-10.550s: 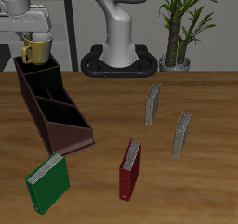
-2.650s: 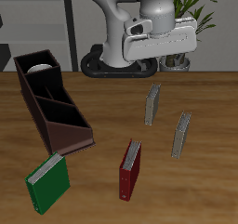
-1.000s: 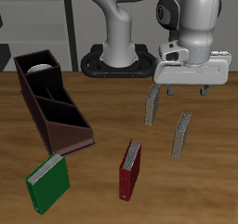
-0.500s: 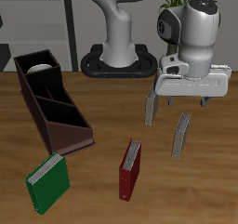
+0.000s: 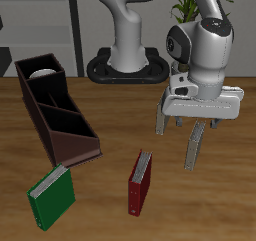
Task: Place the white-yellow mug into the right desk caddy's right compartment and place the left yellow book into the right desk caddy's back compartment
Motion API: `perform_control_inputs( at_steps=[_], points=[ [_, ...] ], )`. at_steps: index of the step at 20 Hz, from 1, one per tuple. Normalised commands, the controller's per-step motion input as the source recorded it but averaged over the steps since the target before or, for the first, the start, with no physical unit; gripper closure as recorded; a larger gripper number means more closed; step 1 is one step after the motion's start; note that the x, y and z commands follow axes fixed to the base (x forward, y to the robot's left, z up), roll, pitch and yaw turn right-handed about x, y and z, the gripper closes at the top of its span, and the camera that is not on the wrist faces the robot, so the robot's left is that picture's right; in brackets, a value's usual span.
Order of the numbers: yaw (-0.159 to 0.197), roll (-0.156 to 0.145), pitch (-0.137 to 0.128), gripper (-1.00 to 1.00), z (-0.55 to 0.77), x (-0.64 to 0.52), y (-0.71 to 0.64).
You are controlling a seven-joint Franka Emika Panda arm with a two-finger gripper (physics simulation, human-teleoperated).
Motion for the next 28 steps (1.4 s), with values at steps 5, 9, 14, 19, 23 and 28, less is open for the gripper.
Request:
perform_control_inputs(
  at_steps=[5, 9, 14, 19, 23, 28],
  points=[
    [-0.018, 0.008, 0.015, -1.00, -0.19, -0.04, 0.04],
    [-0.026, 0.007, 0.019, -1.00, -0.20, -0.06, 0.07],
    [-0.017, -0.002, 0.030, -1.00, -0.18, 0.08, -0.05],
    [-0.023, -0.015, 0.033, -1.00, -0.14, 0.09, -0.12],
    [-0.008, -0.001, 0.029, 1.00, -0.14, 0.02, -0.03],
    [-0.022, 0.019, 0.009, 1.00, 0.00, -0.05, 0.01]
  ],
)
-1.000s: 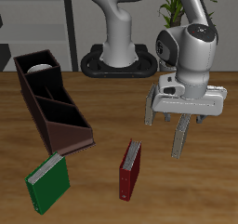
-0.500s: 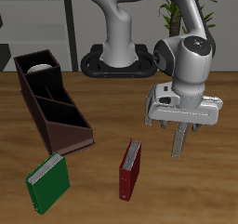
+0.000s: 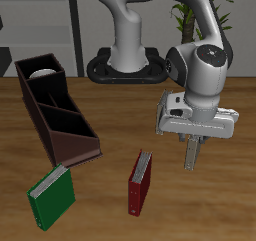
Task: Place the white-yellow mug into the right desk caddy's right compartment and place the left yellow book into the right desk caddy's back compartment
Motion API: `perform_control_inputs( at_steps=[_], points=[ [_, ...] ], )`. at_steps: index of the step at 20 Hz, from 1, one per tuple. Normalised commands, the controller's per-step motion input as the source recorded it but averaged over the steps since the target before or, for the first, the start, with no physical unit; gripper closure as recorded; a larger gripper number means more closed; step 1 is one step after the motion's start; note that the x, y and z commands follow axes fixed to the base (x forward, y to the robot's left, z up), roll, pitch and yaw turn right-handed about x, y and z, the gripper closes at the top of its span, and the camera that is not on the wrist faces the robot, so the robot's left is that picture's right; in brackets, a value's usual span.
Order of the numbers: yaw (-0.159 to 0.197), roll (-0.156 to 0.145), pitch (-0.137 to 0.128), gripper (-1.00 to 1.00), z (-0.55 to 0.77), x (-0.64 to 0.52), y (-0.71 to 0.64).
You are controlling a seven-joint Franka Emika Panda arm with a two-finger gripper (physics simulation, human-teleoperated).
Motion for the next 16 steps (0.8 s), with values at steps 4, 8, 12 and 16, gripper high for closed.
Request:
perform_control_inputs(
  at_steps=[4, 8, 12, 16],
  points=[
    [-0.008, 0.018, -0.009, 1.00, 0.13, -0.08, 0.03],
    [-0.003, 0.015, -0.030, 1.00, 0.28, -0.10, -0.01],
    [0.010, 0.010, -0.061, 1.00, 0.54, -0.15, -0.08],
    [0.044, 0.017, -0.080, 1.00, 0.84, -0.33, -0.16]
  ],
)
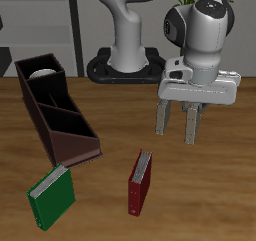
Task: Place the white-yellow mug into the right desk caddy's right compartment and place the left yellow book into the right desk caddy's back compartment
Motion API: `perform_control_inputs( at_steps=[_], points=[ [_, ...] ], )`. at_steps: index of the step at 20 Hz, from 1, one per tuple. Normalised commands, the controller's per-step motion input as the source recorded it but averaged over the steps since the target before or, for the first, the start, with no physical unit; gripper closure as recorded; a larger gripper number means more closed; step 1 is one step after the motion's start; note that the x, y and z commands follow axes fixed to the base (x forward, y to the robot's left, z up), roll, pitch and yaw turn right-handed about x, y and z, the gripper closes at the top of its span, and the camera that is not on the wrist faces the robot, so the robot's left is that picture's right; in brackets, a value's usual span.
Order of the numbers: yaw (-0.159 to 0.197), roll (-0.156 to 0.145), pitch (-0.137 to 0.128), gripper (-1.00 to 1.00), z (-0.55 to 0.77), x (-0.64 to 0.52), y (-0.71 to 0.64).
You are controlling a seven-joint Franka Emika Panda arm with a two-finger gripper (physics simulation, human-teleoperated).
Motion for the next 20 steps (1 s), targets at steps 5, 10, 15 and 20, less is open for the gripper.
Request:
perform_control_inputs(
  at_steps=[5, 10, 15, 20],
  points=[
    [0.091, 0.019, -0.055, 1.00, 0.89, -0.42, -0.29],
    [0.082, 0.029, -0.046, 1.00, 0.78, -0.43, -0.31],
    [0.065, 0.021, -0.028, 1.00, 0.61, -0.38, -0.28],
    [0.079, 0.012, 0.024, 1.00, 0.49, -0.38, -0.33]
  ],
)
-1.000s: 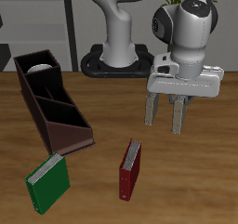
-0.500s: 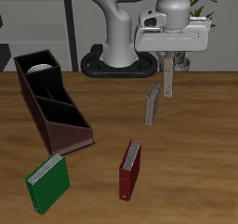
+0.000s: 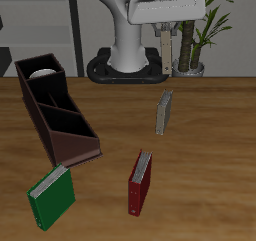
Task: Place the white-yellow mug into the right desk caddy's right compartment and place the left yellow book into the right desk caddy's back compartment
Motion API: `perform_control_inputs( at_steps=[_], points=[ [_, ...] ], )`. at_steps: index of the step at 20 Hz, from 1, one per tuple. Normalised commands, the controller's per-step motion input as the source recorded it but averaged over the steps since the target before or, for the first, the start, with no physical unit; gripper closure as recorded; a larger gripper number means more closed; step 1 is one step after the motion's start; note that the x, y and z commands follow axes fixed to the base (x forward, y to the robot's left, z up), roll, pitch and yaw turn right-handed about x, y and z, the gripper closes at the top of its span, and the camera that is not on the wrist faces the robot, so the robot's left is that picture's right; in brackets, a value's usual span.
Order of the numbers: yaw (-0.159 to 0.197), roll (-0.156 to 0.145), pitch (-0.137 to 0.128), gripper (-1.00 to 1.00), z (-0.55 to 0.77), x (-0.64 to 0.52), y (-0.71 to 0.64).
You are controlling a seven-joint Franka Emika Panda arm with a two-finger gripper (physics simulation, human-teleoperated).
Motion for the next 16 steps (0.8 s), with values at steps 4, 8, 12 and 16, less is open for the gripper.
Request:
perform_control_inputs(
  at_steps=[4, 8, 12, 16],
  points=[
    [0.068, -0.013, 0.021, 1.00, 0.29, -0.27, -0.44],
    [0.098, -0.003, 0.004, 1.00, 0.09, -0.23, -0.53],
    [0.097, -0.023, -0.001, 1.00, 0.06, -0.08, -0.40],
    [0.124, -0.034, 0.016, 1.00, 0.06, 0.03, -0.48]
  ],
)
